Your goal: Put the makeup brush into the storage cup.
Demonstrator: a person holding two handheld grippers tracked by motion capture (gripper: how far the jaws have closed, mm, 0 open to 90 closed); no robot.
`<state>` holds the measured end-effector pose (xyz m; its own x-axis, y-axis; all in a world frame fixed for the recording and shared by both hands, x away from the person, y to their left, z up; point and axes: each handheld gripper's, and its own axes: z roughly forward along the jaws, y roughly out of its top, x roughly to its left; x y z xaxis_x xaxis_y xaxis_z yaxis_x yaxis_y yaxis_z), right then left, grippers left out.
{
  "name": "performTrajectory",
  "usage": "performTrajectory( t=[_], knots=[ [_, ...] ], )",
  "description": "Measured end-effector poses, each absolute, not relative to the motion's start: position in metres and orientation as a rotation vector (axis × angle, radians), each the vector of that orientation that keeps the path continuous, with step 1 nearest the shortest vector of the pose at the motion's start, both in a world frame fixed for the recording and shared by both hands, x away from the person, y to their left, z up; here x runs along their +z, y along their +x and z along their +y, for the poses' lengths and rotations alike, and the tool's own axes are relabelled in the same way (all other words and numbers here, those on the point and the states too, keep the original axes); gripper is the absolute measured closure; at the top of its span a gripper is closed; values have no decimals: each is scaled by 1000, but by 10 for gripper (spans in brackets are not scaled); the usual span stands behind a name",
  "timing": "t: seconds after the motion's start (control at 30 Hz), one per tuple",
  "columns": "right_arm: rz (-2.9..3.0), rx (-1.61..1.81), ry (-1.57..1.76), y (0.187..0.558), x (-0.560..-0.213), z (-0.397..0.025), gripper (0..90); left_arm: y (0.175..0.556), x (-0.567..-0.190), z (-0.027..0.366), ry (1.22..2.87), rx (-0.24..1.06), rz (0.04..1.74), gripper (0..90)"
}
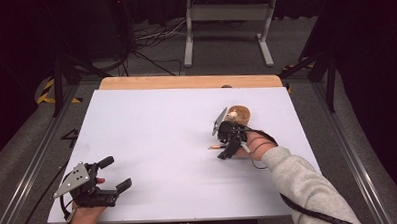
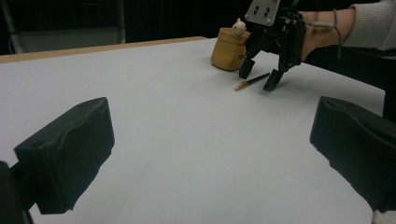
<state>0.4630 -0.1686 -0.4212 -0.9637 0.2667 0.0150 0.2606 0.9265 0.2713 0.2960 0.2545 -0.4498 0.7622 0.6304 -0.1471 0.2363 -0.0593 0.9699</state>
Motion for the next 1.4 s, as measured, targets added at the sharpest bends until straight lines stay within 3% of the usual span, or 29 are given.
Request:
performTrajectory(
  t=[0.2,0.33,0.8,1.4],
  knots=[
    [3063,400,396,463,-422,-168,449,296,-450,254,1637,368,703,6],
    [3063,386,385,464,-421,-168,571,296,-450,254,1645,375,701,7],
    [3064,327,328,462,-420,-166,825,296,-450,254,1644,373,702,7],
    [3039,303,294,458,-415,-165,836,297,-450,254,1643,370,705,7]
  ],
)
